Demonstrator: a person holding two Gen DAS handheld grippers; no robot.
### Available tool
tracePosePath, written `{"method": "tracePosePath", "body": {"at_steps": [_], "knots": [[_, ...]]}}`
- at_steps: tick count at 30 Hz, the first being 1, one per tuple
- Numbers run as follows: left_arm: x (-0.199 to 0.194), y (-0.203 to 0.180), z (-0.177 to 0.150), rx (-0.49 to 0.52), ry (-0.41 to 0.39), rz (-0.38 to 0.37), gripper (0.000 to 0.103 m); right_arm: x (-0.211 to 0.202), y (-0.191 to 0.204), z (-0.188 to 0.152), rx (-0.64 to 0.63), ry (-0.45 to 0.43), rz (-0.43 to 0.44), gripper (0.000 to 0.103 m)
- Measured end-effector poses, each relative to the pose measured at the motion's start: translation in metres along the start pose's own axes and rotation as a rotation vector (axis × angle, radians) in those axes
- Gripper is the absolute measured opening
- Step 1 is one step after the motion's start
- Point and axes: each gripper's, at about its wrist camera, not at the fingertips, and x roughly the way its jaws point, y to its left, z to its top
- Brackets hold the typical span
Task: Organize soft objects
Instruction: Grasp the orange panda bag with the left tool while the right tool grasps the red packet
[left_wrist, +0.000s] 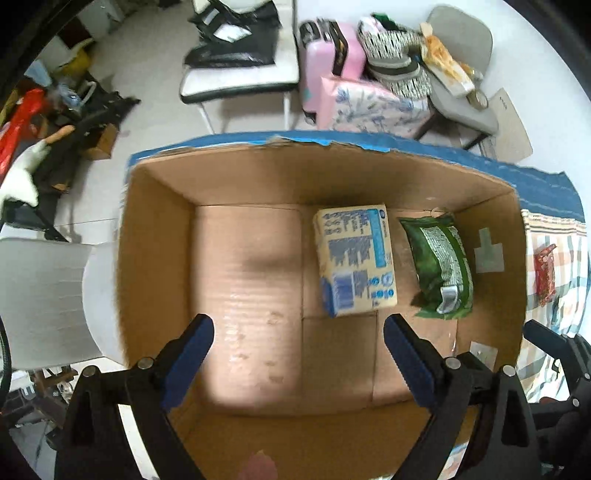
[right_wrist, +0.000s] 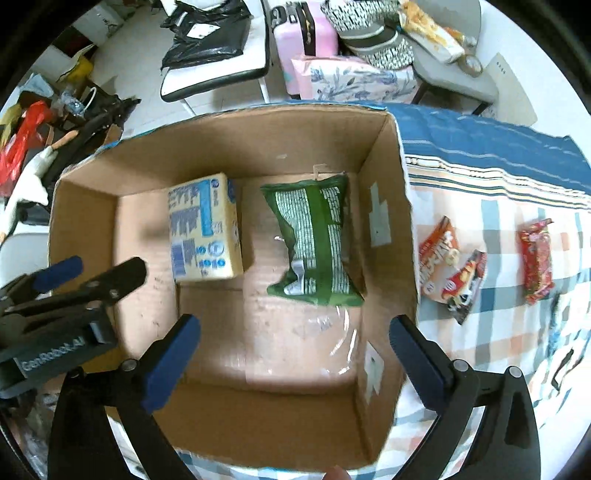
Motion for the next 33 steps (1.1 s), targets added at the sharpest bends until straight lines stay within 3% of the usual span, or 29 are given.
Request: {"method": "tracePosePath", "body": {"at_steps": [6, 13, 21, 27, 33], "knots": [[-0.034, 0.013, -0.043, -0.029, -0.071, 0.027, 0.094, -0.029, 0.006, -0.037, -0.036, -0.059, -0.028, 0.103], [-0.067, 0.012, -0.082, -0.04, -0.119, 0.041, 0.094, -0.067, 0.005, -0.081, -0.053, -0.123, 0.011, 0.103], [-0.107, -0.011, -0.106, -0.057, -0.18, 0.043, 0.094, -0.107, -0.011, -0.105, -0.062, -0.186, 0.085, 0.103], [-0.13, -0.066, -0.11, -0.029, -0.207, 0.011, 0.094, -0.135, -0.066, -0.114, -0.009, -0.225, 0.149, 0.103], [-0.123, -0.163, -0.089, 0.064, -0.174, -0.068, 0.094, -0.152, -0.163, -0.115, 0.09, -0.261, 0.105, 0.103]]}}
